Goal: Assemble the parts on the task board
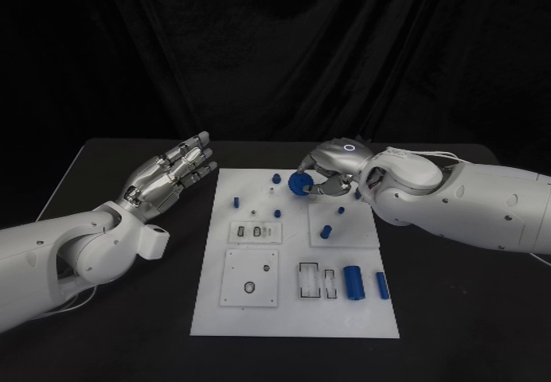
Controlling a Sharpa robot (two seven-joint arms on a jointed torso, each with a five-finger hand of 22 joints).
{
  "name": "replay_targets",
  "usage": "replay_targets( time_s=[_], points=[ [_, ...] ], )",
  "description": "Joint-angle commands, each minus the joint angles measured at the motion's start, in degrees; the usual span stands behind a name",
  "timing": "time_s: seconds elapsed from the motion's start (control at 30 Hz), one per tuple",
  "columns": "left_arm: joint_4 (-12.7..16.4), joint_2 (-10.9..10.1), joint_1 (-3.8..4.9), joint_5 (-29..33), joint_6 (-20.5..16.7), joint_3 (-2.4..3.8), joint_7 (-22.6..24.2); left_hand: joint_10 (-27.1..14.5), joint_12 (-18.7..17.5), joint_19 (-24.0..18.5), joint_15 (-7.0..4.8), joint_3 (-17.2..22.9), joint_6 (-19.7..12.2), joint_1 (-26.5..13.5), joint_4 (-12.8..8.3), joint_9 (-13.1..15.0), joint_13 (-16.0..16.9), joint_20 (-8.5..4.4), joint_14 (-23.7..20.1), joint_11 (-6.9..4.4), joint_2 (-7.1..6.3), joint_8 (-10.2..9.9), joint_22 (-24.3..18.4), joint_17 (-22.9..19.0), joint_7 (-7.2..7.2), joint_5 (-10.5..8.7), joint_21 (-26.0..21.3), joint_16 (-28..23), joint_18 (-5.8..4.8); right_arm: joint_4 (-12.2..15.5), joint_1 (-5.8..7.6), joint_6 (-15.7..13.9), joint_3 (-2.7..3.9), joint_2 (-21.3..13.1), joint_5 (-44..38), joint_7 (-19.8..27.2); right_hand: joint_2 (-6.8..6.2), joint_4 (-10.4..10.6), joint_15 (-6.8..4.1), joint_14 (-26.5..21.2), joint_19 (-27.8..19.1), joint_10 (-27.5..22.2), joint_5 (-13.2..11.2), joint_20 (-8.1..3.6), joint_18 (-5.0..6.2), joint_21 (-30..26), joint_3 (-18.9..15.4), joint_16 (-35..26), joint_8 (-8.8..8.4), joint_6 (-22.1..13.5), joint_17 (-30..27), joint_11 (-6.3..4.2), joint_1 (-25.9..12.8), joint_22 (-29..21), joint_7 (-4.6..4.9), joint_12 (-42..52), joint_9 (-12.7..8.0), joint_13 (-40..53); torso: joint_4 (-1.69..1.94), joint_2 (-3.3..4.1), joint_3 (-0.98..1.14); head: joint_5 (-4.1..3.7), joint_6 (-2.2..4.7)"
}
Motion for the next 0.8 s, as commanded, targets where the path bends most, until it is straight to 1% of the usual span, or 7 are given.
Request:
replay_targets(
  time_s=[0.03,0.13,0.3,0.4,0.53,0.7,0.8],
  points=[
    [-0.01,0.22,-0.02,-0.44,0.76,0.03,6.34,0.21,-0.15,0.06,0.40,0.16,0.14,0.53,-0.11,0.07,0.02,0.48,-0.10,0.19,0.20,0.25,0.09,-0.07,0.38,0.34,0.14,-0.19,0.19,-0.20,0.16,-1.95,0.06,1.12,-0.41,1.14,0.10,0.27,0.33,5.91,5.57,6.08,-0.36,0.30,-0.78,0.28,-0.01,0.15,3.53,3.25,15.10,0.39,-0.53,14.89,-2.69,0.15,8.21,15.08,0.01,-0.03,-0.04,-0.10,-0.05],
    [-0.07,0.42,-0.02,-0.44,0.80,0.03,6.32,0.21,-0.15,0.06,0.40,0.16,0.14,0.53,-0.11,0.07,0.02,0.48,-0.10,0.19,0.20,0.25,0.09,-0.07,0.38,0.34,0.14,-0.19,0.19,-0.70,0.18,-1.50,0.07,2.36,-0.41,1.15,0.12,0.29,0.33,5.91,5.56,6.08,-0.62,0.29,-0.77,0.27,-0.02,0.15,3.52,3.19,15.10,0.40,-0.58,14.88,-2.69,0.15,8.33,15.08,0.05,-0.04,-0.06,-0.14,-0.06],
    [-0.29,0.81,-0.02,-0.44,0.90,0.03,6.26,0.21,-0.15,0.06,0.40,0.16,0.14,0.53,-0.11,0.07,0.02,0.48,-0.10,0.19,0.20,0.25,0.09,-0.07,0.38,0.34,0.14,-0.19,0.19,-2.04,0.07,-0.73,0.07,4.44,-0.41,1.09,0.15,0.34,0.35,5.91,5.44,6.08,-1.25,0.30,-0.72,0.11,-0.02,0.15,3.31,2.71,15.10,0.45,-0.69,14.80,-2.59,0.15,8.53,15.08,0.11,0.04,-0.03,-0.23,-0.20],
    [-0.32,0.97,-0.02,-0.44,0.95,0.03,6.22,0.20,-0.16,0.08,0.47,0.27,0.13,0.54,-0.19,0.07,0.02,0.54,-0.09,0.23,0.21,0.25,0.11,-0.06,0.37,0.39,0.16,-0.18,0.18,-2.92,-0.14,-0.40,0.07,5.55,-0.41,1.09,0.19,0.34,0.37,5.91,5.39,6.08,-1.35,0.31,-0.70,0.04,0.01,0.15,3.24,2.58,15.10,0.47,-0.68,14.77,-2.56,0.15,8.57,15.08,0.09,0.05,0.00,-0.26,-0.28],
    [-0.28,1.00,-0.02,-0.44,1.00,0.03,6.14,0.20,-0.16,0.08,0.47,0.27,0.13,0.54,-0.19,0.07,0.02,0.54,-0.09,0.23,0.21,0.25,0.11,-0.06,0.37,0.39,0.16,-0.18,0.18,-4.39,-0.63,0.06,0.08,7.19,-0.41,0.97,0.25,0.27,0.42,5.91,5.29,6.08,-1.58,0.34,-0.65,-0.10,0.10,0.15,3.09,2.30,15.10,0.54,-0.59,14.70,-2.48,0.15,8.65,15.08,0.08,0.05,-0.03,-0.30,-0.43],
    [-0.24,0.95,-0.02,-0.44,1.01,0.03,6.08,0.20,-0.16,0.08,0.47,0.27,0.13,0.54,-0.19,0.07,0.02,0.54,-0.09,0.23,0.21,0.25,0.11,-0.06,0.37,0.39,0.16,-0.18,0.18,-5.68,-1.08,0.64,0.08,8.57,-0.41,0.91,0.28,0.22,0.50,5.91,5.14,6.08,-1.84,0.39,-0.59,-0.29,0.18,0.15,2.86,1.92,15.10,0.65,-0.54,14.61,-2.34,0.15,8.74,15.08,0.08,0.07,0.01,-0.27,-0.54],
    [-0.21,0.94,-0.02,-0.44,1.03,0.03,6.06,0.20,-0.16,0.08,0.47,0.27,0.13,0.54,-0.19,0.07,0.02,0.54,-0.09,0.23,0.21,0.25,0.11,-0.06,0.37,0.39,0.16,-0.18,0.18,-6.37,-1.26,0.65,0.08,9.28,-0.41,0.95,0.31,0.15,0.57,5.91,5.08,6.08,-1.92,0.44,-0.56,-0.38,0.28,0.15,2.63,1.55,15.10,0.73,-0.45,14.57,-2.23,0.15,8.76,15.08,0.09,0.05,-0.02,-0.28,-0.69]
  ],
)
